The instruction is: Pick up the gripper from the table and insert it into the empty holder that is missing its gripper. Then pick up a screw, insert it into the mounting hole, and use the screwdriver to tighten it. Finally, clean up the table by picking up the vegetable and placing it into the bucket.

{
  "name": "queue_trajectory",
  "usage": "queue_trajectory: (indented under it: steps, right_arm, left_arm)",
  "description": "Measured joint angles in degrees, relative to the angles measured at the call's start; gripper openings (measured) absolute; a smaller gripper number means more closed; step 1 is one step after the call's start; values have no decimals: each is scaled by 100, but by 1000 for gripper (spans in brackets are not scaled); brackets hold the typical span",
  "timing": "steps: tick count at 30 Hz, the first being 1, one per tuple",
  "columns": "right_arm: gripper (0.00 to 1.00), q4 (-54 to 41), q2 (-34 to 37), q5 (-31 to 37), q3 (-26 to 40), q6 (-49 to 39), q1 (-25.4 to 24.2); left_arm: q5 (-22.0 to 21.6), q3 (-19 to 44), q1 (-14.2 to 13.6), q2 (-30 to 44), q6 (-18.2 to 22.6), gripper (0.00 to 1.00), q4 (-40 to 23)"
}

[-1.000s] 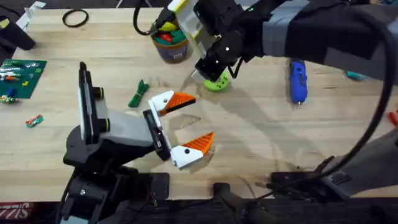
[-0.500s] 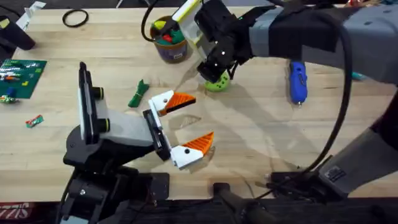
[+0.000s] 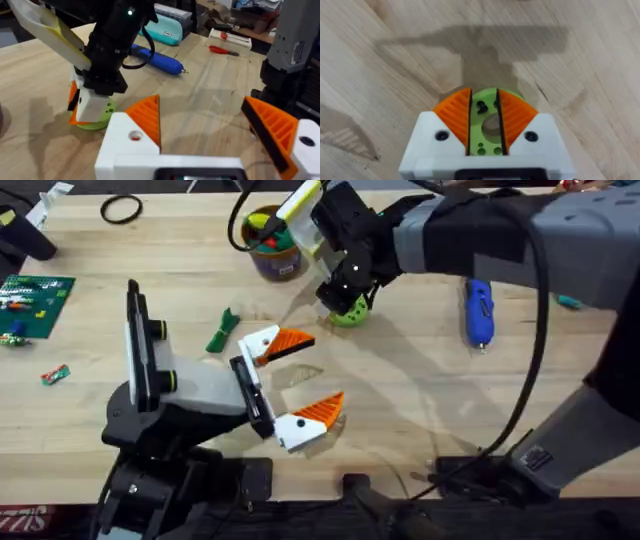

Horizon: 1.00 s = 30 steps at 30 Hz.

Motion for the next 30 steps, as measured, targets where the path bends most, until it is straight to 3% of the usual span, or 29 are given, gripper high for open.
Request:
queue_trajectory:
  steps: [7,11,13,23,25,29,30]
  right_arm:
    - [314,-2,0,2,0,0,0]
    - [71,22,0,11,14,-39,-3]
    - [10,17,-2,10,26,-20,-4]
    - [2,-17,0,6,26,-21,-4]
    - [100,-30,0,5,26,-9,-4]
    - [644,-91,3,-24,26,-23,1]
    - [725,-107,4,-31,26,-34,9]
  left_arm:
    - [0,0,0,0,-2,987,0]
    - [0,0,0,0,-2,987,0]
    - [0,0,0,1,-2,987,0]
    - [0,0,0,0,-2,986,0]
    - [0,0,0,0,-2,986,0]
    - [0,0,0,2,-2,986,0]
    - [0,0,0,2,-2,986,0]
